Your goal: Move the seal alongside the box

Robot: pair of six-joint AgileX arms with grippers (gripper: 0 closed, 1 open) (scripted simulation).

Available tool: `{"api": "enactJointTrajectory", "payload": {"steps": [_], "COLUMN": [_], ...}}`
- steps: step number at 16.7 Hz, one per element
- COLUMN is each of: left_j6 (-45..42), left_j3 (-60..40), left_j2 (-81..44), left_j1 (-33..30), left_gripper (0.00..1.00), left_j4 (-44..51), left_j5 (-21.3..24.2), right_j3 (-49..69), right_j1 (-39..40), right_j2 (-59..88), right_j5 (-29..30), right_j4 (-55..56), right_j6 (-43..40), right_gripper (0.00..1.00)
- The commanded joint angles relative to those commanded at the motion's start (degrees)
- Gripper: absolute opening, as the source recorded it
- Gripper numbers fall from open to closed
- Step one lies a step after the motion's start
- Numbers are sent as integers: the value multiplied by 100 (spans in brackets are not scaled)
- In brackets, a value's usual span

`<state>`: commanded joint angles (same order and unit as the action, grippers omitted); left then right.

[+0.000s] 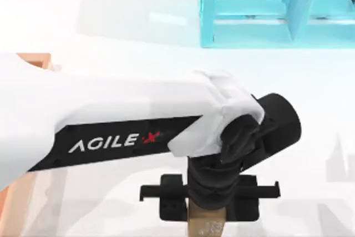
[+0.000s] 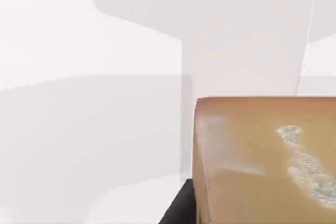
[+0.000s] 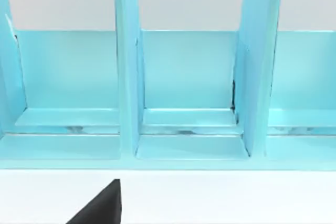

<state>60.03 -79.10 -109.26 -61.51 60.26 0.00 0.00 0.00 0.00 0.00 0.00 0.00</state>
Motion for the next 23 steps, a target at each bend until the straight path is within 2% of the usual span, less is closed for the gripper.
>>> {"api": "enactJointTrajectory", "payload": {"steps": [5, 8, 12, 20, 23], "left_j6": [-22, -334, -1283, -3866, -4535], "left_j3": [-19, -230, -812, -2159, -2487], "left_j2": [1, -45, -160, -305, -301], "left_j1": [17, 340, 1340, 3882, 4538], "left_gripper": [0, 0, 0, 0, 0], "left_j4": [21, 198, 694, 1885, 2164], "left_j5": [0, 1, 0, -10, -7], "right_j3": [0, 0, 0, 0, 0], "right_j1": [0, 0, 0, 0, 0], "right_j2": [0, 0, 0, 0, 0], "right_j5": [0, 0, 0, 0, 0], "right_j4": [0, 0, 0, 0, 0], "right_j6": [0, 0, 0, 0, 0], "right_gripper": [100, 100, 100, 100, 100]}}
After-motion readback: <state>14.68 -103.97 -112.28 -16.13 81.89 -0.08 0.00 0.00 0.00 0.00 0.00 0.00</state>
